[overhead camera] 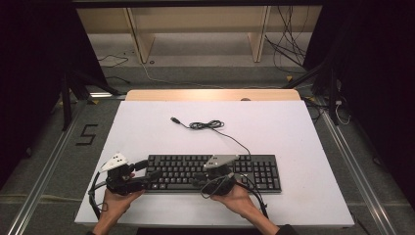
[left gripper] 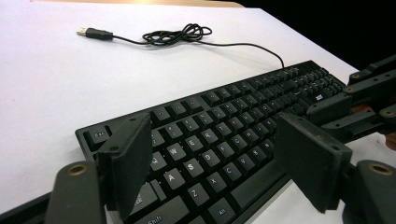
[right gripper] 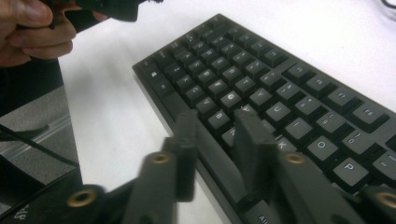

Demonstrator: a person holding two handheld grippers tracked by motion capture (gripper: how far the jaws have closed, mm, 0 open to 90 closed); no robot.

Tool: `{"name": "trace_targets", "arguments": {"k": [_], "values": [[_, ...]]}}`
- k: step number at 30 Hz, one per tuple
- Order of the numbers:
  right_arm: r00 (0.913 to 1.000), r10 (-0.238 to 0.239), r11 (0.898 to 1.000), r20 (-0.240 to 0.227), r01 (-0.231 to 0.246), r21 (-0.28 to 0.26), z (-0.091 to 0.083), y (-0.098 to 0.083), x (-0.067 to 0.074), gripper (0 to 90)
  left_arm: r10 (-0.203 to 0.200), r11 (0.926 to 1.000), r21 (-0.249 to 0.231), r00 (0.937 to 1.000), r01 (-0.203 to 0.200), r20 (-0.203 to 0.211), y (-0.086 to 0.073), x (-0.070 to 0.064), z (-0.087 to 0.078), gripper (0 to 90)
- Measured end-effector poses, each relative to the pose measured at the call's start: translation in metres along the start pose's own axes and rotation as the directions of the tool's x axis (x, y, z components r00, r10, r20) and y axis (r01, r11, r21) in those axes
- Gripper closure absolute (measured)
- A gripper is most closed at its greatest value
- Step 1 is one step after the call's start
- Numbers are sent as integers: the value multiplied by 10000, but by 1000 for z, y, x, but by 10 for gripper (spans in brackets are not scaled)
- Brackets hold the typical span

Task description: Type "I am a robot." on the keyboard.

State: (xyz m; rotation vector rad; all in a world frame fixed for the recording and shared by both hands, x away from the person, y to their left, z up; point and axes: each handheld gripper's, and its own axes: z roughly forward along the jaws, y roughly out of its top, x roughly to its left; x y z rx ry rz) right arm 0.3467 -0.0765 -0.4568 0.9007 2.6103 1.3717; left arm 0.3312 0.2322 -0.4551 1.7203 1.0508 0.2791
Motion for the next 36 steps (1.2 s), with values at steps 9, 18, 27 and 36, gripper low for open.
{"name": "trace_targets", "arguments": {"k": [9, 18, 27, 36], "values": [[9999, -142, 9991, 88, 138, 409, 7, -3, 1, 900, 24, 10000, -87, 10000, -24, 27, 0, -1, 0, 277], [9995, -202, 9974, 250, 185, 693, 13, -5, 1, 900, 73, 9999, -91, 10000, -73, 43, 0, -1, -1, 276], [9991, -207, 9964, 370, 176, 825, 17, -6, 0, 900, 78, 9999, -106, 10000, -78, 20, 0, -1, -1, 276], [9979, -382, 9934, 529, 322, 1100, 24, -10, 1, 900, 70, 9999, -104, 10000, -70, 32, 0, -1, 0, 276]]}}
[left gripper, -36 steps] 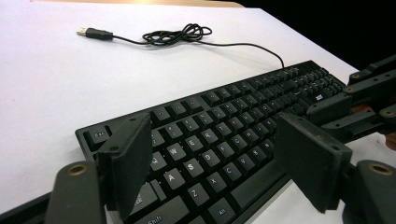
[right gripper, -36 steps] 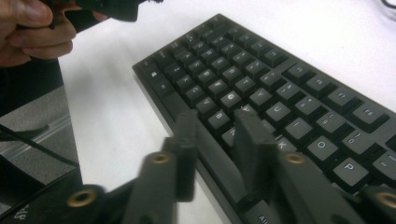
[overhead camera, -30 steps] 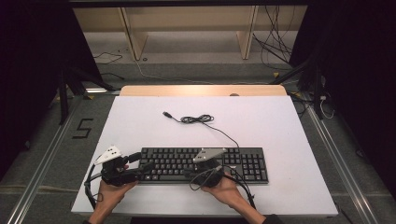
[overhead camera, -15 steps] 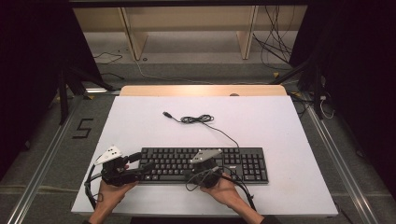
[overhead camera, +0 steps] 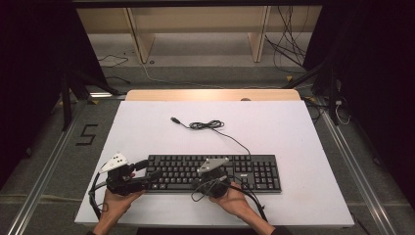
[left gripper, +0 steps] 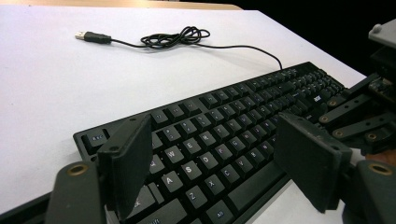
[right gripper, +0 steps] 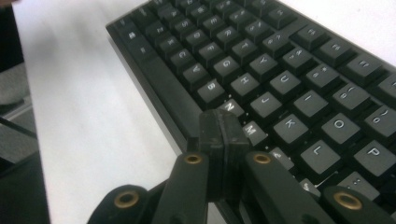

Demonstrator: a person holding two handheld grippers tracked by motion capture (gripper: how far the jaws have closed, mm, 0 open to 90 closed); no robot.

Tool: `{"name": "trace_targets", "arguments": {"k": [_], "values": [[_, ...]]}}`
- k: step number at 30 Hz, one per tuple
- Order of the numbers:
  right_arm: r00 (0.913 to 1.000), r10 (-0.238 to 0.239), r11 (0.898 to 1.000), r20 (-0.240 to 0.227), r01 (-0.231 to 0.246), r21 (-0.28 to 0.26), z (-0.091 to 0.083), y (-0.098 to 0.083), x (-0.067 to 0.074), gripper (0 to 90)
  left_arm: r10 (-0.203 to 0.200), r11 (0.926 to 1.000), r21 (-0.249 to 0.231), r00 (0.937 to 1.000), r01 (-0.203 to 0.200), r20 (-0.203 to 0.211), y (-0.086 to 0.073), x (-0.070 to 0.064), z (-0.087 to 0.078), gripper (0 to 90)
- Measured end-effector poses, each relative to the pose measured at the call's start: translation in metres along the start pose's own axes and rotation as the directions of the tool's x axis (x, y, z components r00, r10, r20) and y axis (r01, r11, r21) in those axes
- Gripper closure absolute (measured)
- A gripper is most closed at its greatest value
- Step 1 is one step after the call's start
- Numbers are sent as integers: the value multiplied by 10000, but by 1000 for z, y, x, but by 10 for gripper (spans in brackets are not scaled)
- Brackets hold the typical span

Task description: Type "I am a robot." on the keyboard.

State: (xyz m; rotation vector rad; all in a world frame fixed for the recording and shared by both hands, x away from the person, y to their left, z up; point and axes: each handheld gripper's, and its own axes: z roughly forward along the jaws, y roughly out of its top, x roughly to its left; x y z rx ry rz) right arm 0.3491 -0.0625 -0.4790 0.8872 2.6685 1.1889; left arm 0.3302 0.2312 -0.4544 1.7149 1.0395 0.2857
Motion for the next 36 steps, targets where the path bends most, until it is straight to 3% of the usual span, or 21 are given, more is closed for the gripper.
{"name": "trace_targets", "arguments": {"k": [12, 21, 26, 36], "values": [[9999, 134, 9999, 11, -134, -12, 1, -1, 0, 900, -6, 10000, 35, 10000, 6, -46, 0, 1, 1, 276], [9983, 556, 9949, -164, -568, -836, -17, 4, -7, 883, -55, 10000, 38, 10000, 56, -75, 0, 2, 0, 277], [9973, 691, 9904, -248, -716, -1182, -26, 4, -11, 778, -84, 9999, 133, 9999, 86, -130, -1, 2, 2, 279], [9952, 943, 9831, -243, -970, -1550, -43, 2, -15, 450, -198, 9983, 536, 9989, 221, -428, -2, 5, 6, 323]]}}
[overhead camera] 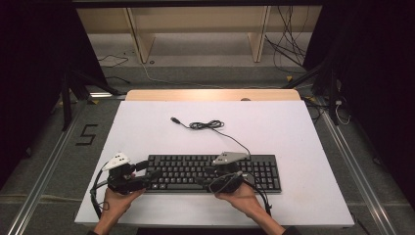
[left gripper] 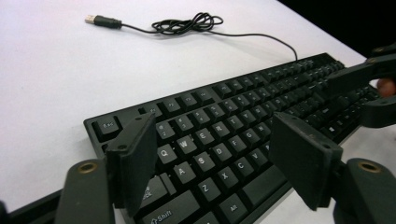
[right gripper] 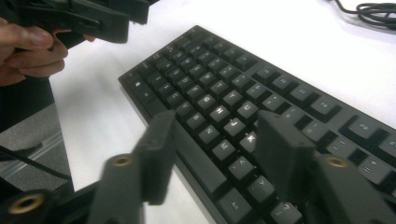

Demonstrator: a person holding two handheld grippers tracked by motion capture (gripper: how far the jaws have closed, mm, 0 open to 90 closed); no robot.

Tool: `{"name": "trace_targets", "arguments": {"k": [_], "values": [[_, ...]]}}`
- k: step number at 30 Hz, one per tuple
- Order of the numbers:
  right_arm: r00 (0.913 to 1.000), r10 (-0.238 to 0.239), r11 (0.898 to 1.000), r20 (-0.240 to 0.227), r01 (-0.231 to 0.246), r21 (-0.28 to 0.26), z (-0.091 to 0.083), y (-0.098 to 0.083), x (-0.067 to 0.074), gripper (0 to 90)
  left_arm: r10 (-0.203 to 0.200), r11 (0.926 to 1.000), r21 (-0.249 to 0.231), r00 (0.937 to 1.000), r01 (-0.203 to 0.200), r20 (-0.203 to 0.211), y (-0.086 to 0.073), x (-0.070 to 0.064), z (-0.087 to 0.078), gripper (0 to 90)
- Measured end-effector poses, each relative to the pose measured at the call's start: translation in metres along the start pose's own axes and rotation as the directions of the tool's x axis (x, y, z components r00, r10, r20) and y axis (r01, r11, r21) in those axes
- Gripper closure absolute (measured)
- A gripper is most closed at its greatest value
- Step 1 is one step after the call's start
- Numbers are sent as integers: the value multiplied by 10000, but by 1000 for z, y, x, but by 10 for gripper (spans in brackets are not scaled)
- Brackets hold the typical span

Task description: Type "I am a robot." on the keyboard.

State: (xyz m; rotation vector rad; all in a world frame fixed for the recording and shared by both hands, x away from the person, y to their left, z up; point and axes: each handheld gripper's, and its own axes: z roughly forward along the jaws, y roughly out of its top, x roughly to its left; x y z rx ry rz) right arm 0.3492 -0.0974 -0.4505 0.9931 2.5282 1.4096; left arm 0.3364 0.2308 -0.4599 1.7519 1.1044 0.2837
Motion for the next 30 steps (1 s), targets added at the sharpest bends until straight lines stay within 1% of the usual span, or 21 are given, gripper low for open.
{"name": "trace_targets", "arguments": {"k": [2, 4, 6, 10, 12, 17, 25, 30], "values": [[10000, 89, 9999, -8, -89, -107, -3, -1, -1, 420, -46, 10000, 87, 10000, 47, -36, -1, 1, 2, 350], [10000, 69, 9998, -17, -69, -166, -6, -2, -1, 395, -121, 9997, 231, 9999, 122, -84, -1, 3, 4, 387], [10000, 52, 9998, 21, -52, -214, -8, -3, -1, 379, -179, 9992, 357, 9998, 184, -118, -1, 4, 6, 452], [10000, 31, 9994, 58, -28, -357, -12, -4, 0, 368, -46, 9978, 668, 9998, 60, -206, -2, 4, 9, 580], [10000, 53, 9992, 59, -50, -395, -14, -5, 0, 364, 20, 9969, 782, 9998, -5, -185, -2, 4, 11, 635], [9999, 97, 9991, 69, -94, -422, -17, -7, 0, 354, 204, 9936, 1115, 9995, -176, -236, -3, 2, 16, 754], [9999, 93, 9985, 96, -88, -531, -20, -8, 1, 329, 362, 9869, 1582, 9988, -307, -324, -4, 3, 22, 876], [10000, 41, 9983, 75, -37, -586, -22, -9, 2, 324, 435, 9834, 1780, 9985, -368, -339, -4, 2, 25, 888]]}}
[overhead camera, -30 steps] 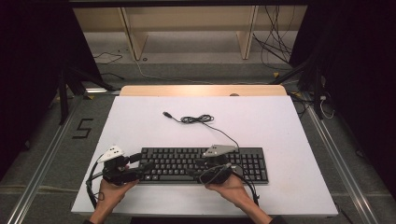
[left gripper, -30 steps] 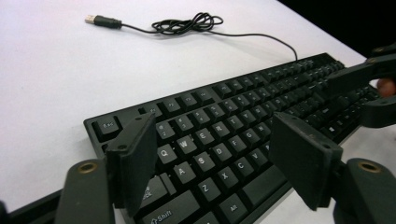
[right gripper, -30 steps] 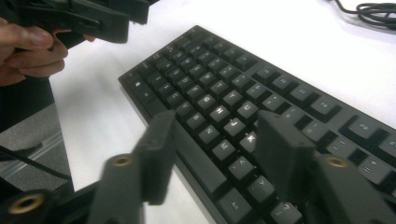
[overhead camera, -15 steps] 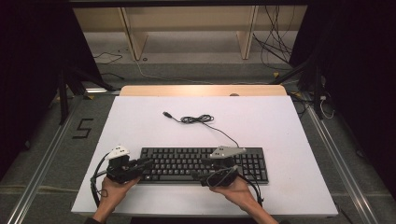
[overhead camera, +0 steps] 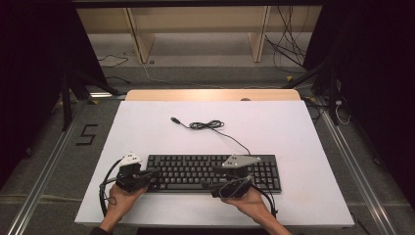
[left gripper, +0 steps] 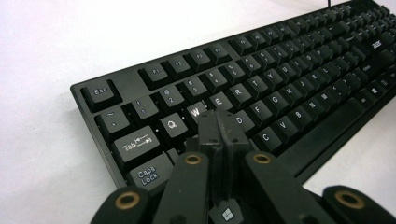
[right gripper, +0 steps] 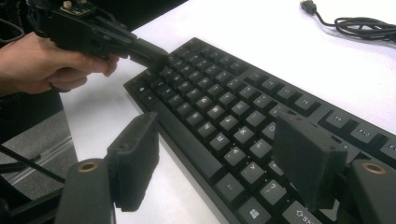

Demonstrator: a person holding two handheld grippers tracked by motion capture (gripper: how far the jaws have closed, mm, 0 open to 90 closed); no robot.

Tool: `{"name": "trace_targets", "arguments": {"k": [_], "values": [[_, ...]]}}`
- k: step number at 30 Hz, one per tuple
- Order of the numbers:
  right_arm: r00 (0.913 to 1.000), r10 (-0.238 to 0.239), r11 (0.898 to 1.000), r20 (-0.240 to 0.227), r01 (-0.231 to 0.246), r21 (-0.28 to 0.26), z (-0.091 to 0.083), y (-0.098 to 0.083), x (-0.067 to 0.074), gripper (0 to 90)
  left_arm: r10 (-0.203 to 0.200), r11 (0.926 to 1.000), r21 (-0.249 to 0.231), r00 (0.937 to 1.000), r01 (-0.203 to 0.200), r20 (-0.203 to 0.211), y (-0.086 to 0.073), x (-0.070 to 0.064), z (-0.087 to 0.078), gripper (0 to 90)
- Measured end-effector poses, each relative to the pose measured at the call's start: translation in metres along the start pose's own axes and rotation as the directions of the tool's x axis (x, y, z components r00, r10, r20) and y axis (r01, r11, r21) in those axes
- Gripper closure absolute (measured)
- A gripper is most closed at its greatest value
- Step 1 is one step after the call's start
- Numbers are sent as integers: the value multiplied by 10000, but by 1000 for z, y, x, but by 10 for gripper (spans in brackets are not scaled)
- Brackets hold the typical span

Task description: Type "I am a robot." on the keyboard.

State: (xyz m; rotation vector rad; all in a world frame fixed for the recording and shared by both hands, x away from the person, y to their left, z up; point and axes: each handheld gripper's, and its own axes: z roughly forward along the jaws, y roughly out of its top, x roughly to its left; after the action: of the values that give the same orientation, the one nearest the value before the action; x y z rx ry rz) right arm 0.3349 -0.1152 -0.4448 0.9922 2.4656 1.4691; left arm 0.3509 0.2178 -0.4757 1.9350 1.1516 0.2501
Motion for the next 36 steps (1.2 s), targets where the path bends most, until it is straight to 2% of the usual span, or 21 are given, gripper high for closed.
{"name": "trace_targets", "arguments": {"k": [17, 30, 31, 36], "values": [[10000, -42, 10000, -46, 42, 21, 0, -1, 3, 316, -146, 9995, 262, 9999, 148, -83, 0, 2, 4, 889], [10000, -73, 10000, -64, 73, 48, 0, -1, 4, 315, -73, 9984, 564, 9995, 91, -320, 0, 3, 10, 890], [10000, -68, 10000, -61, 68, 16, 0, -1, 4, 315, -181, 9983, 551, 9994, 198, -307, 0, 3, 10, 891], [9999, -106, 9999, -75, 107, 58, 1, -1, 5, 315, -13, 9979, 651, 9993, 38, -379, 1, 2, 10, 892]]}}
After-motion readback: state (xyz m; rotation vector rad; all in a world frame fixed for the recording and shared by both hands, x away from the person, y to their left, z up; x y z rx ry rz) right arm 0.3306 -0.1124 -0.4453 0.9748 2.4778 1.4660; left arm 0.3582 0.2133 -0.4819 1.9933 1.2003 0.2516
